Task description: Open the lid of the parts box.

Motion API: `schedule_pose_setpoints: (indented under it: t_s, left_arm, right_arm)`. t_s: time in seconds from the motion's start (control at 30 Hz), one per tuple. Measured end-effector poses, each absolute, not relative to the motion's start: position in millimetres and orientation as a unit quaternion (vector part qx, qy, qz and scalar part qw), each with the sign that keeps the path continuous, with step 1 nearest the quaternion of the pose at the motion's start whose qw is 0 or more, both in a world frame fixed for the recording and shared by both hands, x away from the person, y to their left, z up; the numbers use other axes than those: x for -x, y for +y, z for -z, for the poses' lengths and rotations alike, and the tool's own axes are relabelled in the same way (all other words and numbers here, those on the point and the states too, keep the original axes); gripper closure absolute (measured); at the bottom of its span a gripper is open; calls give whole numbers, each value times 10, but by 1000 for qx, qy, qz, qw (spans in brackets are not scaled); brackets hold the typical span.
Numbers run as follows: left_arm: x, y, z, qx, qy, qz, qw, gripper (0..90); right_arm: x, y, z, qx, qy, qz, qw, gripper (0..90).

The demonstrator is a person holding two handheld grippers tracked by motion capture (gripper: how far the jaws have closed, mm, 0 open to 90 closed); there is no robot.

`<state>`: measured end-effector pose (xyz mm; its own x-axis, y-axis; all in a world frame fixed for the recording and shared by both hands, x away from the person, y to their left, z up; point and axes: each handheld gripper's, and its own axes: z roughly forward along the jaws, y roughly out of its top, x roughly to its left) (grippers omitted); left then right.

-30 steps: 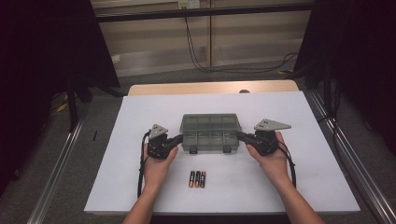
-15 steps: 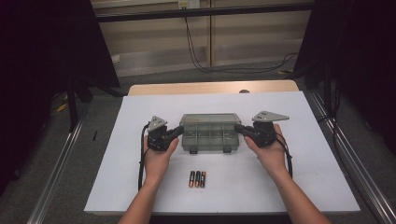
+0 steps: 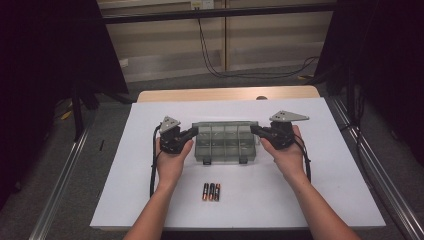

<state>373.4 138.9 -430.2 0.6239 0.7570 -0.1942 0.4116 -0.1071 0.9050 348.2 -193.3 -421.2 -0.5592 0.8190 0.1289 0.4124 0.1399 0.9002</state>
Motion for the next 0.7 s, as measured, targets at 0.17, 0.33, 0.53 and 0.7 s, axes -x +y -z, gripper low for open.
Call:
schedule_pose_setpoints:
  t_s: [0.17,0.33,0.53,0.7]
  left_arm:
    - [-3692,1404,4304,-727,392,-155,541,807]
    - [-3685,1499,4330,-719,401,-162,544,609]
    - [-3758,1543,4354,-703,428,-158,546,36]
    - [-3887,1526,4374,-719,427,-147,528,0]
  right_arm:
    - [-3538,-1924,4175,-426,726,-499,205,900]
    - [-3600,-1917,4162,-425,729,-495,206,900]
    - [-3678,-1902,4168,-430,728,-494,202,890]
    - [-3726,-1883,4135,-431,727,-494,202,892]
